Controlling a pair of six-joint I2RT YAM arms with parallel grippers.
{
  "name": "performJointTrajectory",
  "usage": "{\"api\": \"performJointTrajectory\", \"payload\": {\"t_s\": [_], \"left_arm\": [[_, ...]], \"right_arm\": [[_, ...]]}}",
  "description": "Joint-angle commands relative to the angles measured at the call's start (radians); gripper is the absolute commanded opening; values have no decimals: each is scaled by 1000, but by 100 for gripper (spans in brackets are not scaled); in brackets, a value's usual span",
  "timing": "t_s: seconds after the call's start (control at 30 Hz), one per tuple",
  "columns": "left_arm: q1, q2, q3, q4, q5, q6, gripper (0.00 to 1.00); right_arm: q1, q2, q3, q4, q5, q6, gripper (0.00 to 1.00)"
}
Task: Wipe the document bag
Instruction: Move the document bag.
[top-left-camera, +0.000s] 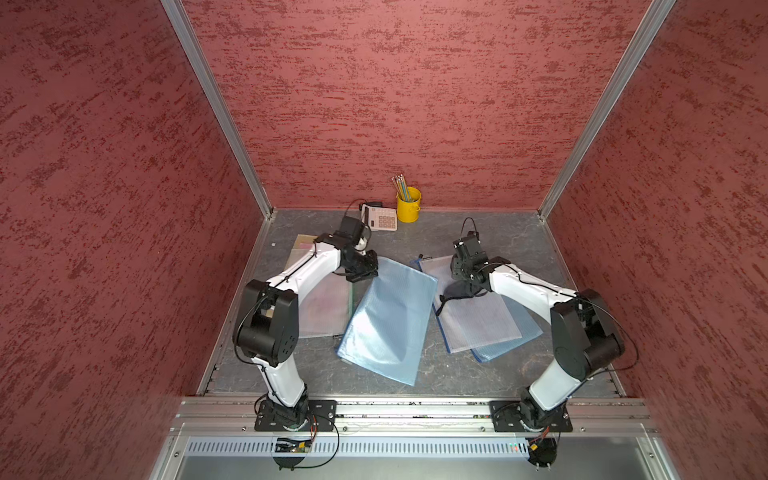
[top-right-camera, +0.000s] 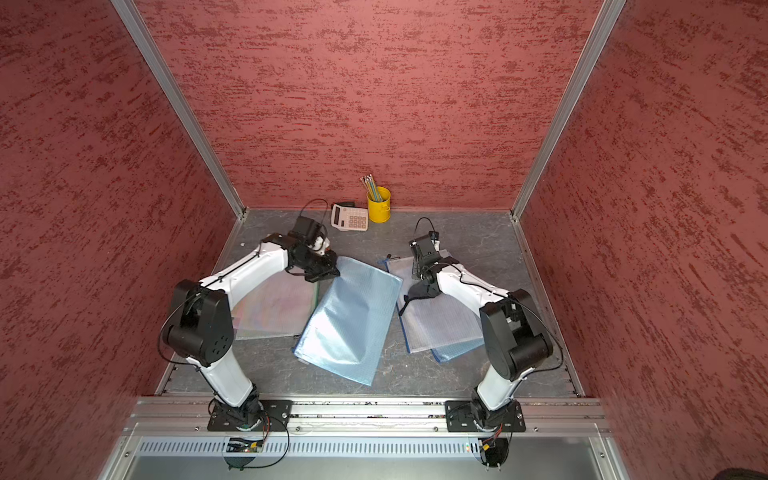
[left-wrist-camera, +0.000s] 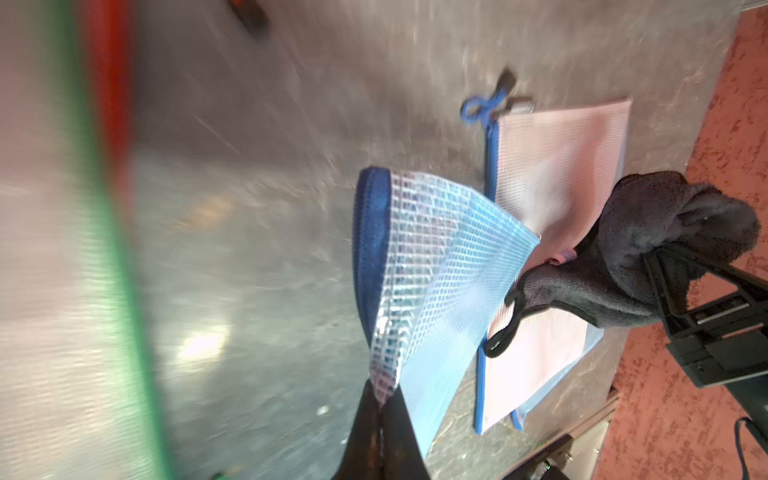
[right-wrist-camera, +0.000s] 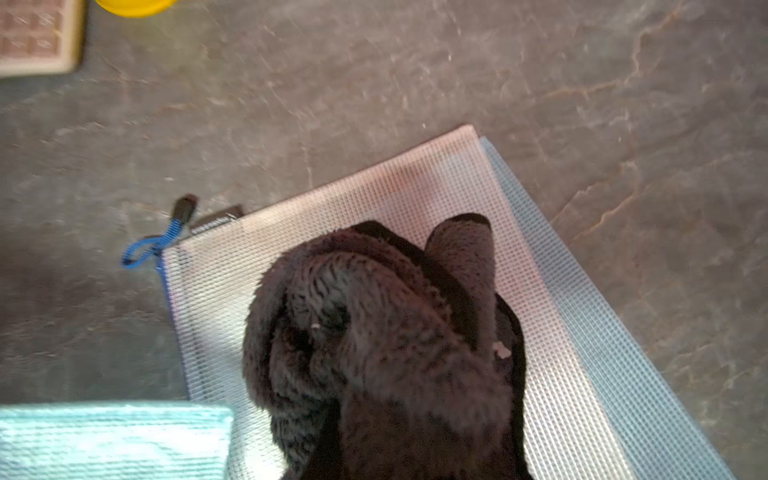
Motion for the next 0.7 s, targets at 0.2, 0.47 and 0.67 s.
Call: {"api": "performJointTrajectory", "payload": {"t_s": [0.2,0.47,0.67], "left_arm": [[295,88,139,-184,-102,230,0],[444,244,192,-118,-97,235,0],[504,287,218,-96,-118,256,16]], "right_arm": [[3,-20,42,11,19,-52,0],[-6,-44,26,17,21,-42,0],[-22,-84,15,15,-1,-31,0]]}}
